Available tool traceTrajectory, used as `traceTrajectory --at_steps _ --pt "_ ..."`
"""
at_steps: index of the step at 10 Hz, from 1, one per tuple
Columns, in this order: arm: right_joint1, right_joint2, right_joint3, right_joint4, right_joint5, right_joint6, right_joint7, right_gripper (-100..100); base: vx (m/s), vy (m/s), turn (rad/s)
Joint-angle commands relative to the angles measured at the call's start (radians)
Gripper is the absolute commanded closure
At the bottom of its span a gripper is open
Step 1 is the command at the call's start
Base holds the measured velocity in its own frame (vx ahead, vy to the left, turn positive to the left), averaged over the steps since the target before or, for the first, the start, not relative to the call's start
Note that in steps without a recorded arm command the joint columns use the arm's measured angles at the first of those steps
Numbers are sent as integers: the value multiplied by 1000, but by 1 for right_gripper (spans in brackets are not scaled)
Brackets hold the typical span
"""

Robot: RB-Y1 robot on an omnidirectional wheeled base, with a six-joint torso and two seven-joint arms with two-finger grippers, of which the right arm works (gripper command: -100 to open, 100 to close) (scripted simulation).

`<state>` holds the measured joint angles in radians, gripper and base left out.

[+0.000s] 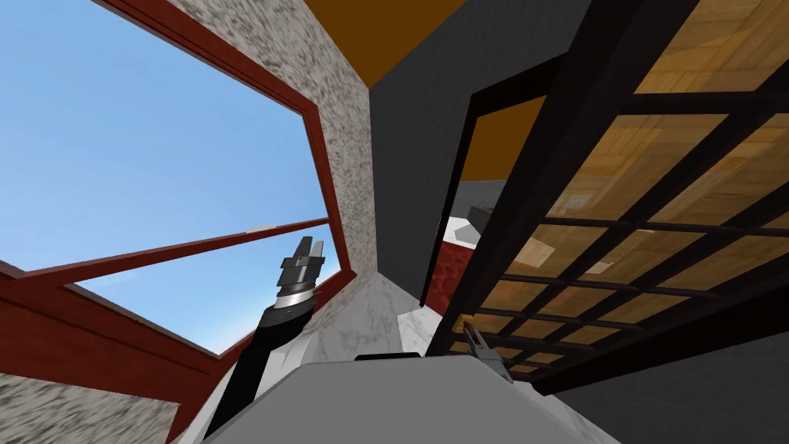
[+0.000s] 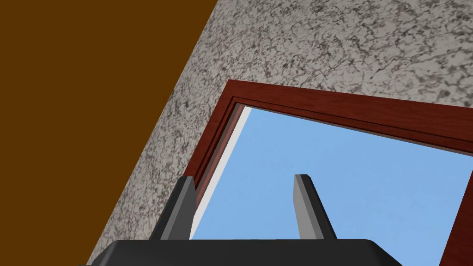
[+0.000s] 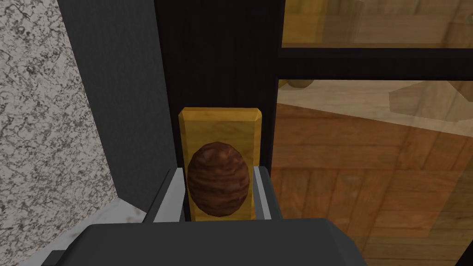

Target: Pull the door open

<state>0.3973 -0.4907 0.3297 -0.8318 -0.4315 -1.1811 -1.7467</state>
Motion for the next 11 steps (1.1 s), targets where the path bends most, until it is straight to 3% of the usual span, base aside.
traceTrajectory --at_steps 1,7,11 --pt "0 0 0 0 0 0 0 100 -109 -12 25" --pt "-22 -19 27 48 9 -37 -32 100 -240 -43 165" --pt "-30 -26 33 63 10 -46 -40 100 -190 -24 94"
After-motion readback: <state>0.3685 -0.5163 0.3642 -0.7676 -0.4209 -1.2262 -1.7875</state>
